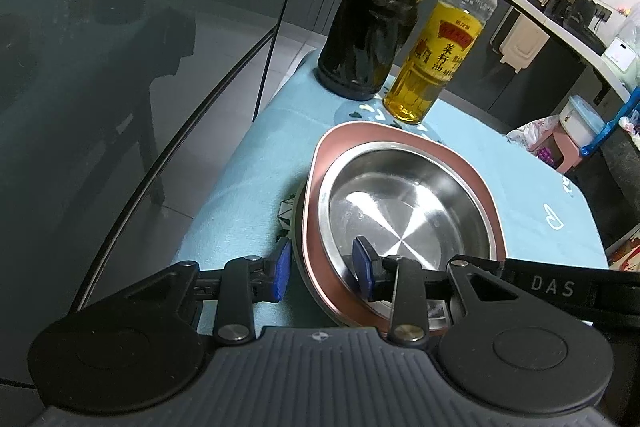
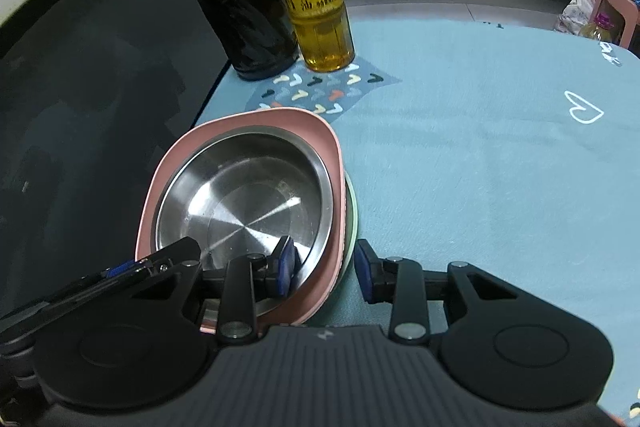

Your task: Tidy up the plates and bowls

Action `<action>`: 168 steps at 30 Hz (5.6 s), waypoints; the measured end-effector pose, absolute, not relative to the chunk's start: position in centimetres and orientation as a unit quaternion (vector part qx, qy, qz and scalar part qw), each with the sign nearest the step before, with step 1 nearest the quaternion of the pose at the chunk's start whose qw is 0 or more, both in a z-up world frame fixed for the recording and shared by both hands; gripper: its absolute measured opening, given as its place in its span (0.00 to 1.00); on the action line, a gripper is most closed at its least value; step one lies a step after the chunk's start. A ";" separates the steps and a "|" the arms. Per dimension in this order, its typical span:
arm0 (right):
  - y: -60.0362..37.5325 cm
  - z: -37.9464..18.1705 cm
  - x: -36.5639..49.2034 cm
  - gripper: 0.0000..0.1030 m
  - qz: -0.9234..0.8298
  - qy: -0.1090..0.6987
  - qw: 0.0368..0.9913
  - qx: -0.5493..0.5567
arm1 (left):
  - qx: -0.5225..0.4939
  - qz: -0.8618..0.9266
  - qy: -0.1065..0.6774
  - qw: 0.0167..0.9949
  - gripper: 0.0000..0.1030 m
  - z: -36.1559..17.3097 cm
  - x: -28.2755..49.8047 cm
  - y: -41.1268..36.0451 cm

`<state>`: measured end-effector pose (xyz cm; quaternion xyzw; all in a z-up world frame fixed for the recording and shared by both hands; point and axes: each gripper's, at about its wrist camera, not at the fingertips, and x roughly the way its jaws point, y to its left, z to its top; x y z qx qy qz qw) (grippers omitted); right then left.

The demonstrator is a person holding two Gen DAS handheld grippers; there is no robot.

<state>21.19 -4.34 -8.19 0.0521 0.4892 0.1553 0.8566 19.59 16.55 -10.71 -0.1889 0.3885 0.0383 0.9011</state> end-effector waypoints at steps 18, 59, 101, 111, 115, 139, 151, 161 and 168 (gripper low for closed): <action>-8.2 -4.7 16.1 0.33 0.143 0.471 0.866 0.091 | -0.163 0.012 0.363 0.917 0.30 -7.3 14.4 13.0; -16.2 -4.3 3.9 0.33 0.086 0.468 0.871 0.125 | -0.087 -0.067 0.387 0.916 0.31 -7.2 4.9 5.1; -18.1 -5.8 3.7 0.54 0.078 0.461 0.870 0.158 | -0.085 -0.061 0.403 0.909 0.46 -6.9 4.5 5.9; -18.6 -6.5 3.9 0.56 0.075 0.473 0.858 0.185 | -0.102 -0.064 0.411 0.904 0.54 -7.9 5.1 6.2; -18.7 -6.7 4.0 0.57 0.077 0.476 0.856 0.188 | -0.105 -0.063 0.416 0.901 0.60 -8.3 5.4 6.3; -18.4 -7.2 4.9 0.58 0.085 0.479 0.855 0.181 | -0.130 -0.089 0.416 0.895 0.55 -9.2 6.1 6.5; -18.1 -7.2 4.8 0.58 0.101 0.468 0.862 0.165 | -0.114 -0.103 0.404 0.902 0.50 -9.0 5.9 5.9; -17.7 -6.8 4.2 0.56 0.097 0.456 0.871 0.153 | -0.103 -0.091 0.399 0.906 0.47 -8.5 5.3 5.3; -17.9 -6.7 4.3 0.56 0.098 0.450 0.874 0.156 | -0.098 -0.089 0.394 0.910 0.46 -8.2 5.2 5.0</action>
